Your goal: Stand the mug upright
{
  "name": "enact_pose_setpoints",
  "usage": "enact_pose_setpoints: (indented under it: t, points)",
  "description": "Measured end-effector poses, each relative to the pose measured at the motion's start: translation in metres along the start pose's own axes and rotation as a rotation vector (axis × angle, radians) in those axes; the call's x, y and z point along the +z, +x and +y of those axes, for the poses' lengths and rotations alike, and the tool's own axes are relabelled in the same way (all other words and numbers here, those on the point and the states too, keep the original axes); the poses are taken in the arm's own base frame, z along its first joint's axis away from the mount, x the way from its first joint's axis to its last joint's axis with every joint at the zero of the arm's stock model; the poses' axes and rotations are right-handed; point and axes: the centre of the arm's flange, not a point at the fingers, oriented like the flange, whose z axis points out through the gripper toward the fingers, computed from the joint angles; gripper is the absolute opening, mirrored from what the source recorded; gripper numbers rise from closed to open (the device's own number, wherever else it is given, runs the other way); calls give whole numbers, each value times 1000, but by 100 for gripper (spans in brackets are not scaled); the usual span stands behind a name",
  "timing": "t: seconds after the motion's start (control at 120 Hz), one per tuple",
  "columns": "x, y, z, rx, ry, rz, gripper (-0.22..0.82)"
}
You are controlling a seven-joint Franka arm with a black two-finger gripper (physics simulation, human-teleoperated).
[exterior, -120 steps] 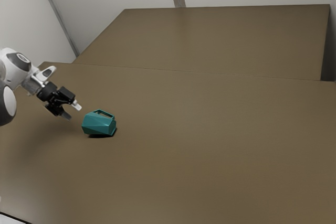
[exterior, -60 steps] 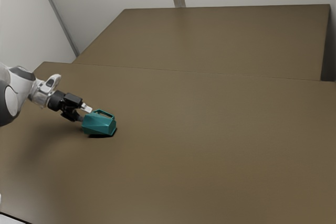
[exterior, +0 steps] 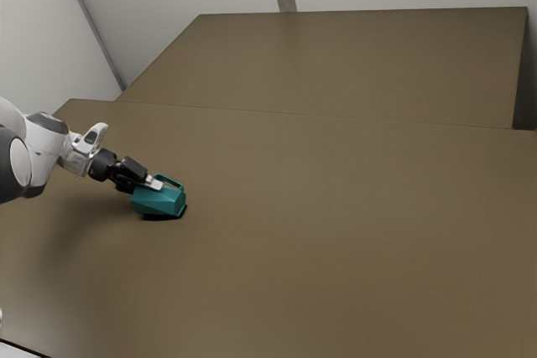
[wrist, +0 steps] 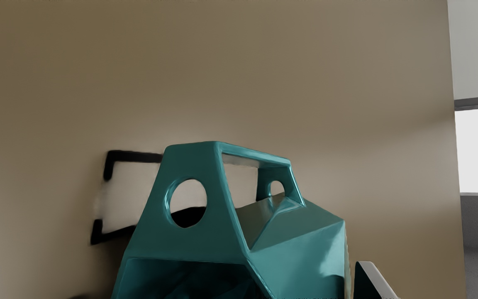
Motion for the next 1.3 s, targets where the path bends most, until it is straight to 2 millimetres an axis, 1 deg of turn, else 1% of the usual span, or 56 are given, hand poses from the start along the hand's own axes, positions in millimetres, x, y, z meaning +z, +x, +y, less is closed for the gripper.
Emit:
enact_pose_setpoints:
  t: [0.092,0.175,0.317,0.475,0.558,0.633,0.7,0.783,0.858,0.933,1.0,1.183,1.3]
  points:
    - [-1,1,1,1,-1,14,-1]
    - [-2,2,2,3,-5,25,-7]
    - [-4,5,10,11,-30,47,-13]
    - [0,9,22,27,-62,54,-15]
    - [-1,18,42,65,-69,59,-16]
    - [-2,35,65,133,-26,26,-16]
    - [-1,52,83,199,44,-21,-17]
    - [-5,73,106,286,161,-82,-17]
    - [-8,86,120,347,287,-153,-17]
    - [-11,91,121,376,406,-207,-17]
    - [-12,95,118,397,503,-233,-17]
    - [-12,105,101,438,739,-304,-17]
    - [-9,109,89,438,822,-323,-17]
